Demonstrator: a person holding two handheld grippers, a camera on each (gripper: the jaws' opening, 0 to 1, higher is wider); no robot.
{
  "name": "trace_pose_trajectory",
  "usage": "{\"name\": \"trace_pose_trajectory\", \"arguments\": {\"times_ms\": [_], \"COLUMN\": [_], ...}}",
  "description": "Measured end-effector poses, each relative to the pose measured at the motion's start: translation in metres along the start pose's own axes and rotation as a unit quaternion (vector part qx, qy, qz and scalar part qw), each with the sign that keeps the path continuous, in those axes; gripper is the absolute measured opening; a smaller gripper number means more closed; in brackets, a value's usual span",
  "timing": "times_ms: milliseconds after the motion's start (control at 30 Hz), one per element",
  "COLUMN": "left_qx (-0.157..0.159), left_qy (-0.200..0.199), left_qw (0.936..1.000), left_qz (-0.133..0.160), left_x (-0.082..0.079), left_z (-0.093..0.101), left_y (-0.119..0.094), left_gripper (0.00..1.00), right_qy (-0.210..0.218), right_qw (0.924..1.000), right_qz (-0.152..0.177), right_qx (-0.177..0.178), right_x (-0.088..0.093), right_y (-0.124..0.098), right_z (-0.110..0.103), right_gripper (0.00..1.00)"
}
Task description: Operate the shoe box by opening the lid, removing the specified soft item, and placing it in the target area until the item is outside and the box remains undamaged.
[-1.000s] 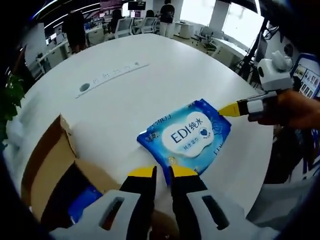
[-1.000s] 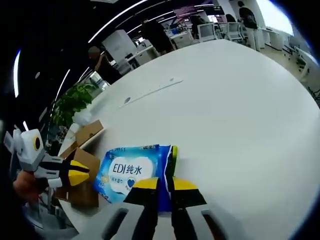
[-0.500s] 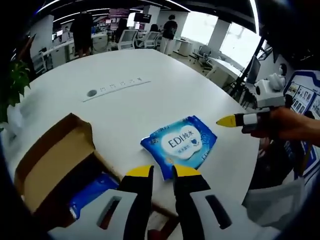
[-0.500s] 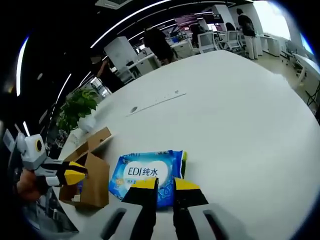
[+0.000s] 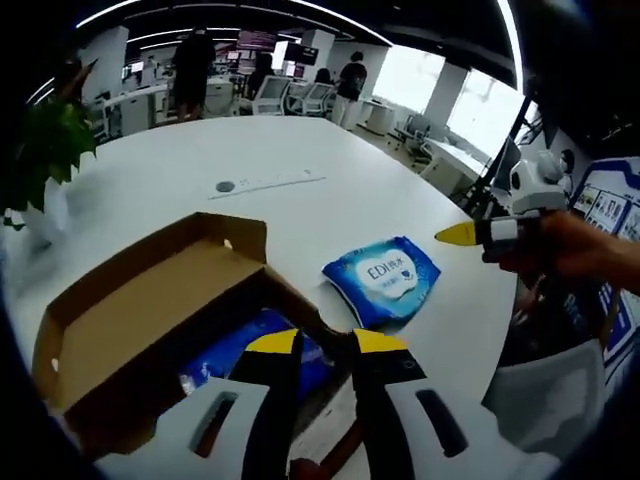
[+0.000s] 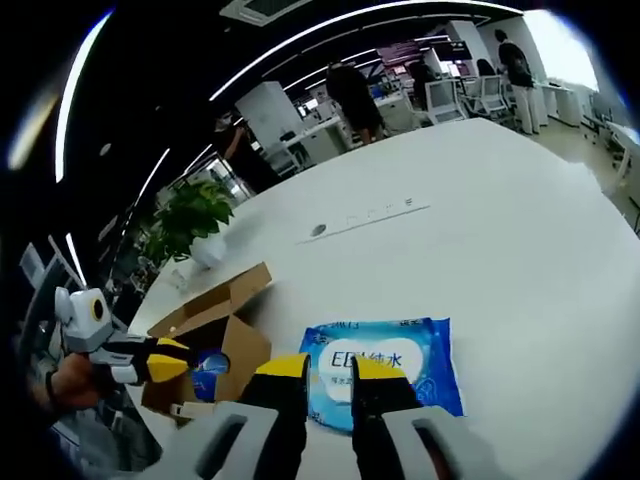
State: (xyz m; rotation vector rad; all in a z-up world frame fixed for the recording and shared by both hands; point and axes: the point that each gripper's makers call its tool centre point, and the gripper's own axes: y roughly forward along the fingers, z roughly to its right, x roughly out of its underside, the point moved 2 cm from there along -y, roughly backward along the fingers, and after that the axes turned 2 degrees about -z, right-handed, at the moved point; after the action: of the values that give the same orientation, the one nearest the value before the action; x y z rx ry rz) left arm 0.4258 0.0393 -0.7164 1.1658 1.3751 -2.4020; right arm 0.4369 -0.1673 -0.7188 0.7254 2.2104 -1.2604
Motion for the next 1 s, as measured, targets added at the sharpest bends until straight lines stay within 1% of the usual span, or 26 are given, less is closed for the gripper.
{"name": "trace_pose_trajectory", "arguments": {"times_ms": [100, 367, 500, 567, 600, 800, 1000], "left_qx": [-0.006, -0.024, -0.034, -0.037, -0.039, -0.052, -0.068], "left_qy": [-0.002, -0.021, -0.031, -0.036, -0.038, -0.056, -0.068], "left_qw": [1.0000, 0.9992, 0.9986, 0.9982, 0.9980, 0.9962, 0.9944], "left_qz": [0.005, 0.022, 0.028, 0.031, 0.031, 0.041, 0.043], "left_x": [0.005, 0.019, 0.028, 0.031, 0.034, 0.044, 0.056], "left_z": [-0.011, -0.039, -0.051, -0.056, -0.059, -0.075, -0.093], "left_y": [-0.011, -0.041, -0.053, -0.058, -0.061, -0.080, -0.098], "left_gripper": [0.19, 0.21, 0.22, 0.22, 0.22, 0.24, 0.26], "right_qy": [-0.004, -0.028, -0.037, -0.041, -0.049, -0.064, -0.077], "right_qw": [0.9999, 0.9985, 0.9974, 0.9970, 0.9963, 0.9937, 0.9900], "right_qz": [-0.001, -0.021, -0.028, -0.029, -0.031, -0.042, -0.054], "right_qx": [-0.011, -0.041, -0.054, -0.058, -0.063, -0.082, -0.105], "right_x": [0.001, 0.011, 0.014, 0.014, 0.015, 0.019, 0.028], "right_y": [0.004, 0.018, 0.024, 0.025, 0.027, 0.036, 0.047], "right_z": [-0.013, -0.055, -0.073, -0.078, -0.085, -0.108, -0.138], "right_gripper": [0.12, 0.14, 0.14, 0.14, 0.14, 0.15, 0.17]}}
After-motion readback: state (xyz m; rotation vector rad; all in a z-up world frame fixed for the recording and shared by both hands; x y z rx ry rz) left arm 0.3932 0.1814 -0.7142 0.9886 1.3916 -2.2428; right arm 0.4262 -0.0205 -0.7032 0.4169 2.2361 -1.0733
